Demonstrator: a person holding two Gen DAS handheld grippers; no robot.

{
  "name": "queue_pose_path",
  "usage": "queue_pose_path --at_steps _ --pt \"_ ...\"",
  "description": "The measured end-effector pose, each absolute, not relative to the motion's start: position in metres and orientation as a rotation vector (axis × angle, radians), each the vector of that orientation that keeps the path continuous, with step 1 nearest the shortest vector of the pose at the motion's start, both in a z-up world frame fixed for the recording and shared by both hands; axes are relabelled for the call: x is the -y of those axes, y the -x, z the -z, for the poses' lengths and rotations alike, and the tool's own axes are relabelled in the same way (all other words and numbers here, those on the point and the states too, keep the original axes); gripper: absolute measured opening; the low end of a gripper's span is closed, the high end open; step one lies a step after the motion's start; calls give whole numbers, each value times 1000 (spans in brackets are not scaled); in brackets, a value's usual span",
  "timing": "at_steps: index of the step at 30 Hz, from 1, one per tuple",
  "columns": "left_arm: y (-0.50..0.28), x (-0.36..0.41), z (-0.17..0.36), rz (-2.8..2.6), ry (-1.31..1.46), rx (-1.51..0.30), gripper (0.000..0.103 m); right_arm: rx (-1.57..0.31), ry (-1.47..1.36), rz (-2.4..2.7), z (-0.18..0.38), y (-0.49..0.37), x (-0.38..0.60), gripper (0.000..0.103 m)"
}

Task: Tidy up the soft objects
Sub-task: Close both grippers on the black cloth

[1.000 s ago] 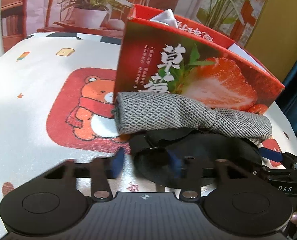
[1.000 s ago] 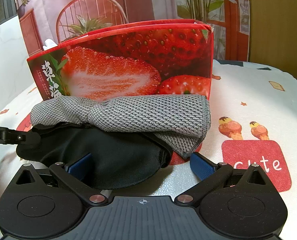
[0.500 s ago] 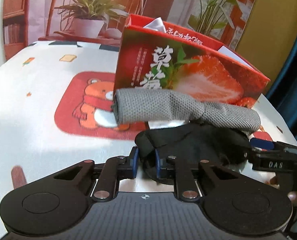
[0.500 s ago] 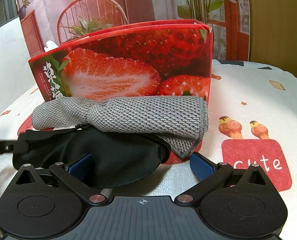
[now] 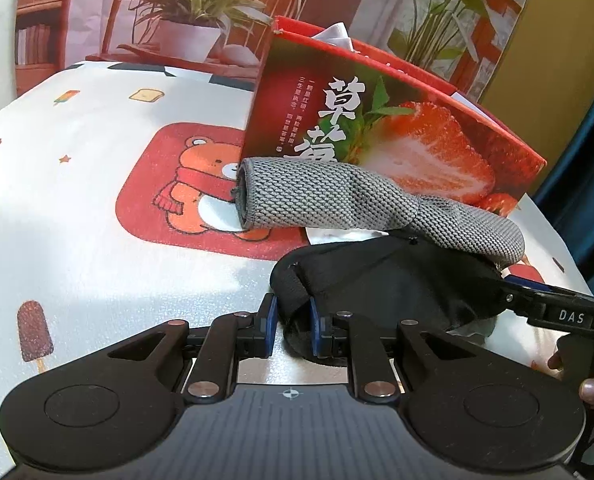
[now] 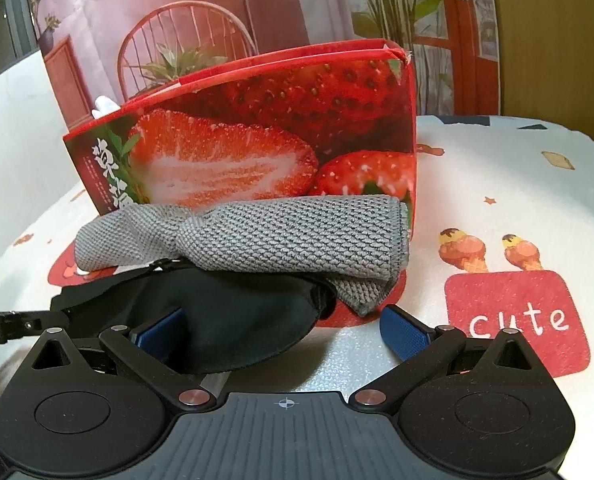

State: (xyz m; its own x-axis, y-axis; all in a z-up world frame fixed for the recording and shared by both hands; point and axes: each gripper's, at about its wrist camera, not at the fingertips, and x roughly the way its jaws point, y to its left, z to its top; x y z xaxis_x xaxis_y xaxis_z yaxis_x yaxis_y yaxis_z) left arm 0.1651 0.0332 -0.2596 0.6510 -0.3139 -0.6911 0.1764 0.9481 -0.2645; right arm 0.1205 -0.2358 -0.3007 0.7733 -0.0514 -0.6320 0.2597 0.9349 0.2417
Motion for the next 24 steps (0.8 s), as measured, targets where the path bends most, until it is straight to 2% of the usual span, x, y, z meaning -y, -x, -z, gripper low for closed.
queue_pose_path --at_steps 7,11,22,23,24 --pt "-164 -33 260 280 166 -803 19 -618 -325 138 296 -111 232 93" --pt "-163 -34 260 285 165 -796 19 -622 -314 103 295 -112 227 79" --pt "-163 -33 261 285 171 -789 19 -639 -435 75 300 -124 249 81" --pt "-163 -33 261 285 173 -789 19 -641 -430 76 300 -124 248 78" --pt "-163 -34 261 285 176 -788 19 -642 -424 75 299 -124 248 70"
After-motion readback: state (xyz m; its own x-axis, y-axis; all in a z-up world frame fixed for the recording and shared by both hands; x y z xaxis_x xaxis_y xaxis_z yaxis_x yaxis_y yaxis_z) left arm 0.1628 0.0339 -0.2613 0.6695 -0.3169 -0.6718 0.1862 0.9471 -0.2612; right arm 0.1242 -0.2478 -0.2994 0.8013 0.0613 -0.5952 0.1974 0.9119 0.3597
